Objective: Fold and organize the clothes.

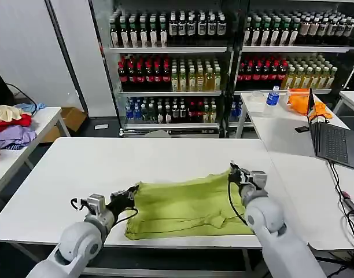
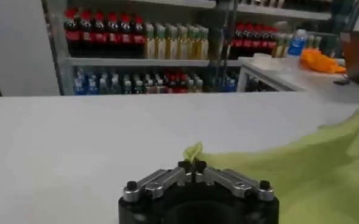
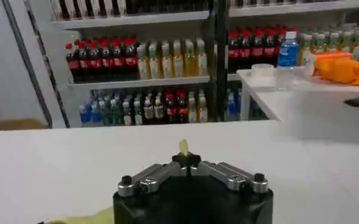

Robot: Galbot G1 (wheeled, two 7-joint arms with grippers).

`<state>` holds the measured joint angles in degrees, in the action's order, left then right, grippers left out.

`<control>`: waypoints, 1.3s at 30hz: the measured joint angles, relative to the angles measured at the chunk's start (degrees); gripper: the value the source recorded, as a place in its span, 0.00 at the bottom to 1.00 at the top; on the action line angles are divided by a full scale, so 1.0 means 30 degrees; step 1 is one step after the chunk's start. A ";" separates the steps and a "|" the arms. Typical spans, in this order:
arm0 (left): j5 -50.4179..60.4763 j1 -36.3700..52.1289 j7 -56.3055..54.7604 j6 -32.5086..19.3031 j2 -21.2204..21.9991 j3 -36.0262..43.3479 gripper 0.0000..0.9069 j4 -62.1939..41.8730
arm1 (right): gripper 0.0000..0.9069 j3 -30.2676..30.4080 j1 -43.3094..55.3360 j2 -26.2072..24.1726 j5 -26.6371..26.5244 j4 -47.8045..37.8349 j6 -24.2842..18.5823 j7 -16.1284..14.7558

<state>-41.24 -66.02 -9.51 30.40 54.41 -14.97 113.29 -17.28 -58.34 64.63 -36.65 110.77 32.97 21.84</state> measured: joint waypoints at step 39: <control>0.3484 -0.4387 -0.0194 -0.2015 0.1018 -0.0493 1.00 0.0807 | 1.00 -0.1022 -0.4891 0.0532 0.2401 0.2192 0.0044 0.0194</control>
<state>-30.79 -79.18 -10.09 24.36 57.47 -16.45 115.71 -20.35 -73.01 66.23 -29.44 117.34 33.10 22.42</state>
